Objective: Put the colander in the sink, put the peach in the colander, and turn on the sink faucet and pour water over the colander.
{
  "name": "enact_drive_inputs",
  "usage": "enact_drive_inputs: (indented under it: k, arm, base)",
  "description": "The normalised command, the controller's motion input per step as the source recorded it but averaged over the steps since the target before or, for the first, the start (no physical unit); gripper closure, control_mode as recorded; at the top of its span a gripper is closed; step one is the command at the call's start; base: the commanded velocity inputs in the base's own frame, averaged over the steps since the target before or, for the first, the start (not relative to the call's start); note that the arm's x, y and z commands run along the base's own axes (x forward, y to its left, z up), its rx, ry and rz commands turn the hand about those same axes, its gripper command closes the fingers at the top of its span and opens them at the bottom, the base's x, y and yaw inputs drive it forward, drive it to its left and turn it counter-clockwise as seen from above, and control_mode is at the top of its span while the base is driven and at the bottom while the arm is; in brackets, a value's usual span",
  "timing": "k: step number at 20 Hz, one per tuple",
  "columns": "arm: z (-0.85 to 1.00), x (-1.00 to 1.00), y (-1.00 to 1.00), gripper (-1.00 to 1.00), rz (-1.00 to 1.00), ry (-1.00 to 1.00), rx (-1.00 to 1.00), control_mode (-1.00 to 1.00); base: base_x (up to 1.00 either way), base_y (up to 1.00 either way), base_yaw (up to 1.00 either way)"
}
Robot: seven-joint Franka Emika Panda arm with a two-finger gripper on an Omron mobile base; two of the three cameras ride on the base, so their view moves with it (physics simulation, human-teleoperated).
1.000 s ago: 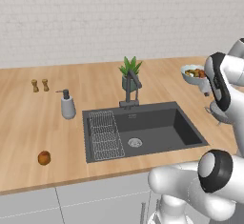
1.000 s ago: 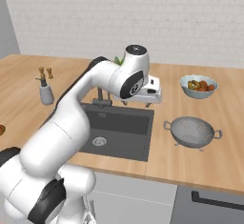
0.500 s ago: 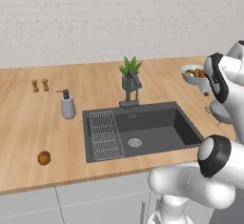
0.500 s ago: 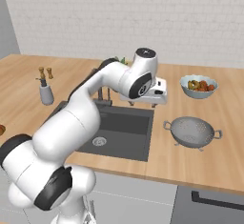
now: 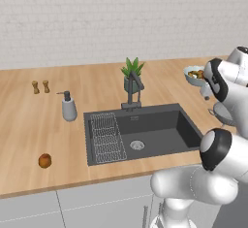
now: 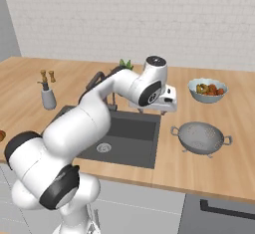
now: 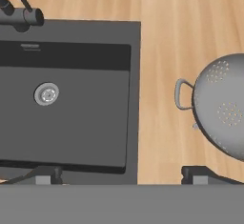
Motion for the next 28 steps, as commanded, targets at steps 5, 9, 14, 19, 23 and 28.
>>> enact_drive_inputs:
  k: [5, 9, 14, 19, 23, 28]
  arm:
    - [-0.04, 0.05, -0.09, -1.0, 0.0, 0.0, 0.0, -1.0]
    - [-0.08, 0.09, -0.09, -1.0, 0.0, 0.0, 0.0, -1.0]
    - [-0.1, 0.02, -0.06, -1.0, 0.0, 0.0, 0.0, -1.0]
    - [-0.18, 0.06, -0.09, -1.0, 0.0, 0.0, 0.0, -1.0]
    - [-0.34, 0.28, -0.21, -1.0, 0.0, 0.0, -0.03, -1.0]
    - [-0.42, 0.44, -0.19, -1.0, -0.01, 0.0, -0.07, -1.0]
  base:
    - [0.0, 0.0, 0.0]
    - [0.0, 0.0, 0.0]
    - [0.0, 0.0, 0.0]
    - [0.0, 0.0, 0.0]
    - [0.0, 0.0, 0.0]
    - [0.0, 0.0, 0.0]
